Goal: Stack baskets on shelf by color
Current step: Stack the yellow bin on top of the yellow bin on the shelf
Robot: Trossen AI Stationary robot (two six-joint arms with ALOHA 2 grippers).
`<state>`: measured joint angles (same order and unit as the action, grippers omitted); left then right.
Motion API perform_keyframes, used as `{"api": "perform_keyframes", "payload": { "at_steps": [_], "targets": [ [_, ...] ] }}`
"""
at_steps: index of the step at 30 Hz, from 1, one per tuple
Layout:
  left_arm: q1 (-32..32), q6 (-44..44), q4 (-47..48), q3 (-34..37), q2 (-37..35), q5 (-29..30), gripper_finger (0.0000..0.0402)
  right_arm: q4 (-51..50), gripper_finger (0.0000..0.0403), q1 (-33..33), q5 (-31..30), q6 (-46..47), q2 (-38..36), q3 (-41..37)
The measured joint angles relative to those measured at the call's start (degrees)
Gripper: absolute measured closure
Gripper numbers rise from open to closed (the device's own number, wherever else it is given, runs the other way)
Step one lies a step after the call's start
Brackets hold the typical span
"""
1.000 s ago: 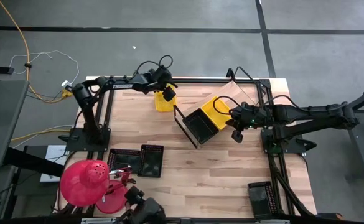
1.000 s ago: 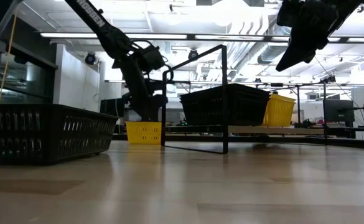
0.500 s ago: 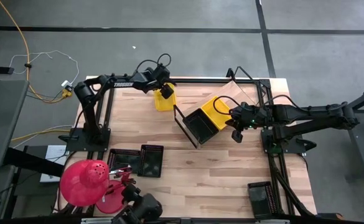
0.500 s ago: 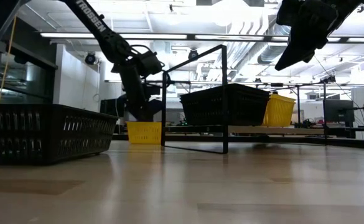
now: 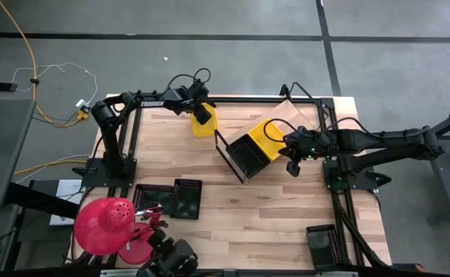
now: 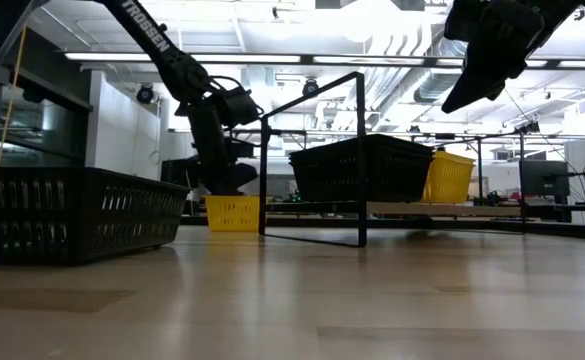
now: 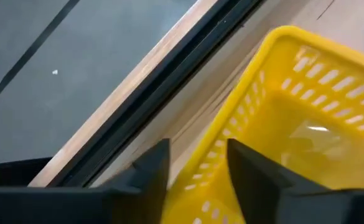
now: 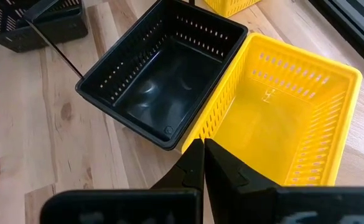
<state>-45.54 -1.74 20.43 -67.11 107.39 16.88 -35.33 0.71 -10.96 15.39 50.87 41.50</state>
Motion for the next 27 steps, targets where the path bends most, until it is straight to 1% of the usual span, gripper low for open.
{"api": "perform_keyframes", "payload": {
  "at_steps": [4, 5, 6, 10, 12, 15, 18, 23, 27],
  "targets": [
    [0.24, 0.07, -0.08, 0.02, -0.54, 0.13, 0.0361, 0.04, 0.0403, 0.0, 0.0, -0.06, 0.0, 0.0],
    [0.29, 0.24, -0.41, 0.02, -0.85, 0.27, 0.038, 0.05, 0.0403, 0.0, 0.0, -0.19, 0.0, 0.0],
    [0.29, 0.72, -0.75, 0.02, -1.31, 0.21, 0.0389, 0.07, 0.0403, 0.0, 0.0, -0.31, 0.0, 0.0],
    [0.39, 1.57, -0.72, 0.02, -4.13, 2.12, 0.039, 1.33, 0.0403, 0.0, 0.04, -0.6, 0.0, 0.0],
    [0.57, 2.61, -1.45, 0.02, -5.79, 1.96, 0.0397, 2.79, 0.0403, 0.0, 0.55, -1.48, 0.0, -0.02],
    [1.53, 3.1, -2.39, 0.02, -7.93, 2.3, 0.0398, 5.91, 0.0403, 0.0, 0.59, -3.46, 0.02, -0.02],
    [3.3, 3.34, -3.83, 0.04, -10.03, 4.69, 0.04, 9.09, 0.0403, 0.0, 0.16, -5.37, 0.0, -0.02],
    [6.65, 3.91, -8.44, 0.04, -13.07, 5.52, 0.0401, 13.05, 0.0403, 0.0, -1.69, -7.81, 0.0, -0.02],
    [8.87, 3.52, -13.26, 0.04, -14.67, 8.48, 0.0401, 14.08, 0.0403, 0.0, -2.99, -8.72, 0.0, -0.02]
  ]
}}
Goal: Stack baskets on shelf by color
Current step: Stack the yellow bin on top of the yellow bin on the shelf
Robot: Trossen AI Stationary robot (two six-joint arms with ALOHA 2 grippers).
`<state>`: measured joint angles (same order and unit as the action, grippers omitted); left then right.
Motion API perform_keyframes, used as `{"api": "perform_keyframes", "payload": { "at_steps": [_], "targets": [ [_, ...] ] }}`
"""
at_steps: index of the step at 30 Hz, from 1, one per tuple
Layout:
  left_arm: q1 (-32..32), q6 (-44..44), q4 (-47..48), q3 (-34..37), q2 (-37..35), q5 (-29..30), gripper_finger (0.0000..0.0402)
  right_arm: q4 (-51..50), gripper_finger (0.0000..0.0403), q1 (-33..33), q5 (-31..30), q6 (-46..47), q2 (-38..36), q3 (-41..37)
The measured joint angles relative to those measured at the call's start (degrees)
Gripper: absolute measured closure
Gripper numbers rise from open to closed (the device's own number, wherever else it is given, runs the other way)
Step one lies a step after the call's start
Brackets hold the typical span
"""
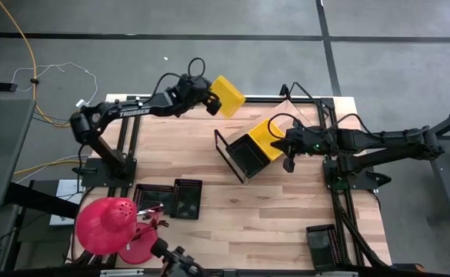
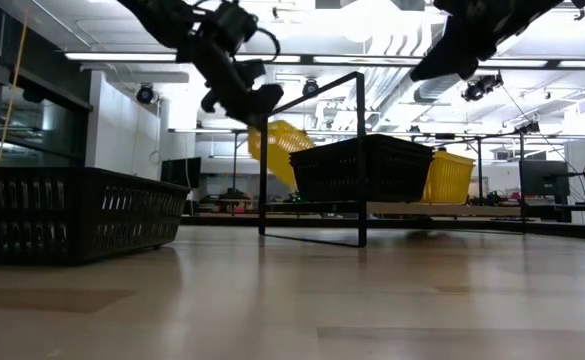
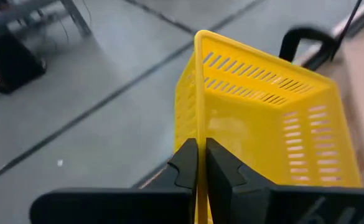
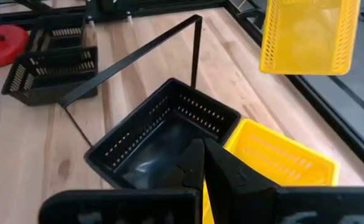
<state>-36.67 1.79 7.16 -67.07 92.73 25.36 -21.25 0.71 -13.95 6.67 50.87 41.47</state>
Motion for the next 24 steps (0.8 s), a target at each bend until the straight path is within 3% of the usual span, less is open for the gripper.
{"api": "perform_keyframes", "payload": {
  "at_steps": [4, 12, 18, 24],
  "targets": [
    [1.15, -0.01, -4.89, 0.0, -0.82, 1.27, 0.0401, 0.91, 0.0403, 0.0, -2.75, -0.34, 0.0, 0.0],
    [3.76, 1.62, -9.41, 0.0, -0.9, 1.27, 0.0401, 6.32, 0.0403, 0.05, -15.82, -2.19, 0.0, 0.0],
    [5.91, 4.08, -16.01, 0.0, -0.87, 0.96, 0.0401, 11.99, 0.0403, 1.22, -21.5, 4.26, 0.15, 0.0],
    [8.44, 5.55, -21.99, 0.0, -0.16, 0.81, 0.0401, 12.69, 0.0392, 6.42, -18.07, 8.65, 0.16, 0.02]
  ]
}}
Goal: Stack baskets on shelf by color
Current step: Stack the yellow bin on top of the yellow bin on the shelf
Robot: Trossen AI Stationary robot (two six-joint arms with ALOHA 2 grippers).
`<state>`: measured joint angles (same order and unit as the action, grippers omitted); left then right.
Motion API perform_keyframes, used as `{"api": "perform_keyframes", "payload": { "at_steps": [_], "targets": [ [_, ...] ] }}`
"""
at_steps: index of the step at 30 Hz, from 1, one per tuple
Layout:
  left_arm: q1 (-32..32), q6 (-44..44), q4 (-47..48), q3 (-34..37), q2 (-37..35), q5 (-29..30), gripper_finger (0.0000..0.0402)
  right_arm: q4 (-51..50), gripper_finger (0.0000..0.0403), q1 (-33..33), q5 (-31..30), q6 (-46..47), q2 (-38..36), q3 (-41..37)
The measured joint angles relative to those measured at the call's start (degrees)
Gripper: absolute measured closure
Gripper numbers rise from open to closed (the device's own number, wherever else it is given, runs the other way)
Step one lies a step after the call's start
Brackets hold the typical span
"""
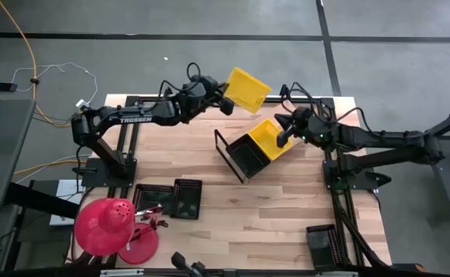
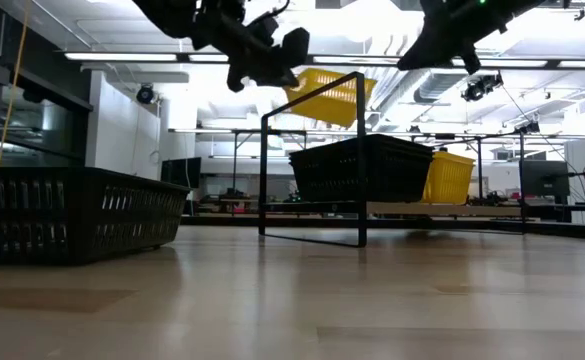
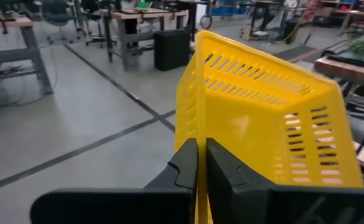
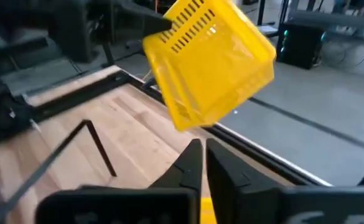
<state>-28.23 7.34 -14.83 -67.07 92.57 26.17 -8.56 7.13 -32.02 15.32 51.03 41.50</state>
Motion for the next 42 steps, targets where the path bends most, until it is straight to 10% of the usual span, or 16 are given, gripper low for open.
{"api": "perform_keyframes", "payload": {
  "at_steps": [8, 17, 29, 42],
  "targets": [
    [3.23, -0.01, -3.8, 0.0, 2.36, 0.89, 0.0401, 3.98, 0.0262, 3.85, 3.49, 4.51, 0.52, 0.0],
    [5.97, -0.93, -5.64, 0.02, 2.84, 1.65, 0.0401, 4.06, 0.0175, 3.74, -6.32, 12.97, 4.46, 0.0],
    [8.23, -4.07, -4.8, 0.02, 2.82, 1.79, 0.0401, 8.79, 0.0207, -1.5, -12.53, 17.37, 10.74, 0.0],
    [8.78, -6.07, -5.09, 0.02, 2.78, -2.03, 0.0386, 6.76, 0.0391, -6.98, -22.45, 19.77, 10.7, 0.0]
  ]
}}
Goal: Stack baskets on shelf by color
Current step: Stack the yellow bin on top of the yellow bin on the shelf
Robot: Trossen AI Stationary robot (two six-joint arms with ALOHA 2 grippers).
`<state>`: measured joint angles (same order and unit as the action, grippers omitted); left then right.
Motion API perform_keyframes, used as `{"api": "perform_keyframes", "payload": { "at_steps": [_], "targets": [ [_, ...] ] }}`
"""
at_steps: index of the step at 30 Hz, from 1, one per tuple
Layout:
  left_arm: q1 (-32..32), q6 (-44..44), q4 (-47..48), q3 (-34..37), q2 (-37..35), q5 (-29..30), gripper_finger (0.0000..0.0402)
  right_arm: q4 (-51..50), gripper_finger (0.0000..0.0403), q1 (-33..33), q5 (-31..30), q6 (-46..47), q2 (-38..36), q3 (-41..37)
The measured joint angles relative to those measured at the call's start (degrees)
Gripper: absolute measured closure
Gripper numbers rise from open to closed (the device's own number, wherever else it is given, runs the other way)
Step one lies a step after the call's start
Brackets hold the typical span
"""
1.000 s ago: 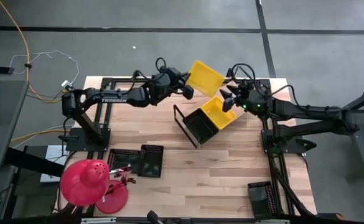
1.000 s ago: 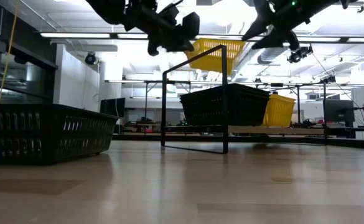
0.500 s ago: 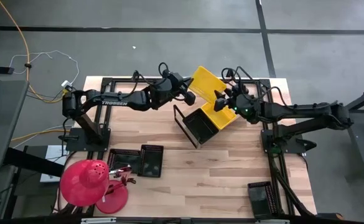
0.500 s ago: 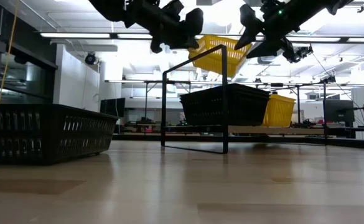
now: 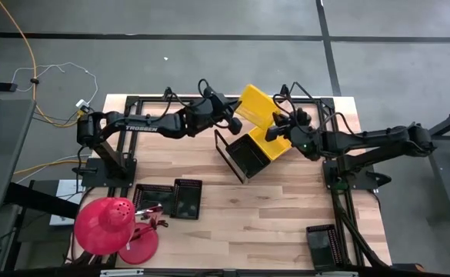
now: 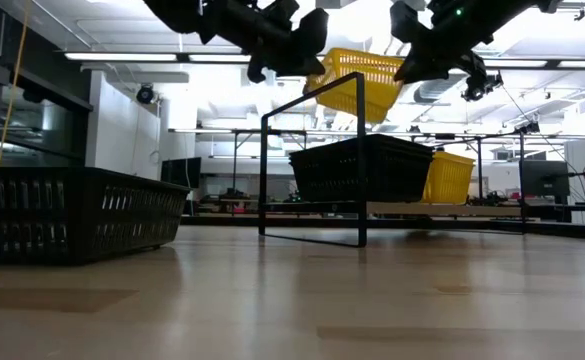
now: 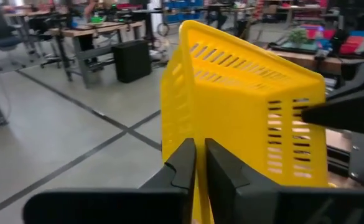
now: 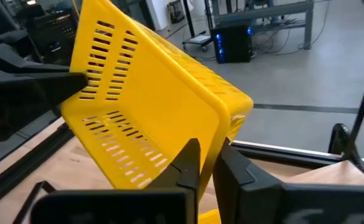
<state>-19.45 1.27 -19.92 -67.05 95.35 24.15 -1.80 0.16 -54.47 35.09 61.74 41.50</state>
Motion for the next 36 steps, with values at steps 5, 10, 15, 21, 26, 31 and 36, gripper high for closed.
{"api": "perform_keyframes", "payload": {
  "at_steps": [5, 10, 15, 21, 26, 31, 36],
  "targets": [
    [0.04, -1.08, -0.89, 0.0, 0.0, -3.64, 0.0341, -3.91, 0.0392, -0.91, -2.69, 1.04, -0.68, 0.0],
    [0.19, -3.92, -1.5, -1.39, 0.02, -5.37, 0.0278, -9.46, 0.0398, -1.02, -2.57, 1.39, -4.01, 0.08],
    [0.75, -7.48, -0.99, -3.76, 0.0, -7.17, 0.0227, -16.19, 0.0401, -1.02, -3.13, 3.72, -9.74, 0.07],
    [3.52, -14.42, 6.56, -5.11, -4.92, -12.11, 0.021, -22.93, 0.0402, -3.46, 3.09, 10.69, -15.7, 0.07],
    [7.11, -16.91, 15.32, -4.32, -9.56, -12.71, 0.0216, -29.27, 0.0402, -11.29, 3.54, 23.9, -18.12, 0.12],
    [9.42, -18.31, 6.96, 5.39, -14.41, -16.46, 0.0226, -40.22, 0.0402, -19.19, -3.1, 37.73, -15.99, 4.43],
    [9.93, -18.4, -7.49, 18.23, -19.37, -16.31, 0.0233, -57.06, 0.0402, -21.58, -4.96, 49.78, -9.36, 14.5]
  ]
}}
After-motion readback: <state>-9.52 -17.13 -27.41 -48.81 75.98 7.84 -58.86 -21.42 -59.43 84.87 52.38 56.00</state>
